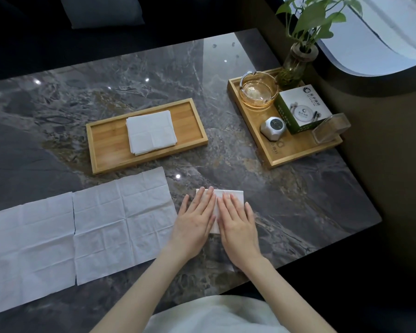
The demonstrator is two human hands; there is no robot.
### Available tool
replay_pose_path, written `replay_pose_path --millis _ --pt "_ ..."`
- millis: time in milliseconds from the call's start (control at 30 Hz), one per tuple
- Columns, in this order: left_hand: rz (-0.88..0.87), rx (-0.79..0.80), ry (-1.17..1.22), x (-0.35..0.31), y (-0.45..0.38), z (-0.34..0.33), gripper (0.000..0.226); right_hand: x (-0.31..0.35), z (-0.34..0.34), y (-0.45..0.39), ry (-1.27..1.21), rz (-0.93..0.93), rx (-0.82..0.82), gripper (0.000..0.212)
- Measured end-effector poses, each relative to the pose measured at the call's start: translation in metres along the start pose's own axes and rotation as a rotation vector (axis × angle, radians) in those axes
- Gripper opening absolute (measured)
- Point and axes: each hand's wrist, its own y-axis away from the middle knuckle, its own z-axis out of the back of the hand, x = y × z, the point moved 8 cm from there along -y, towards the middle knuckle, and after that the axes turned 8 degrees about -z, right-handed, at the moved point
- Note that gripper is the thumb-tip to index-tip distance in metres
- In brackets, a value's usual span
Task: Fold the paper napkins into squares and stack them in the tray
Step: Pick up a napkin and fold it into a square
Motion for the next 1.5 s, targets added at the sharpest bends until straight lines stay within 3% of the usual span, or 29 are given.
replay_pose_path --millis 300,1200,1367,1500 --pt "0.036 0.029 -0.024 0.007 0.004 -0.003 0.055 -0.031 0.001 0.0 0.015 -0.057 -0.011 0.045" --pt "0.228 0.027 0.078 0.032 -0.019 0.012 0.051 -0.01 0.009 -0.061 0.057 0.058 0.069 0.05" --pt "0.202 -0.113 0.265 0.035 -0.022 0.038 0.047 0.004 0.026 -0.065 -0.138 0.042 0.058 0.056" --pt "0.261 -0.324 0.552 0.052 -0.013 0.071 0.037 0.031 0.054 -0.07 -0.361 0.046 0.009 0.035"
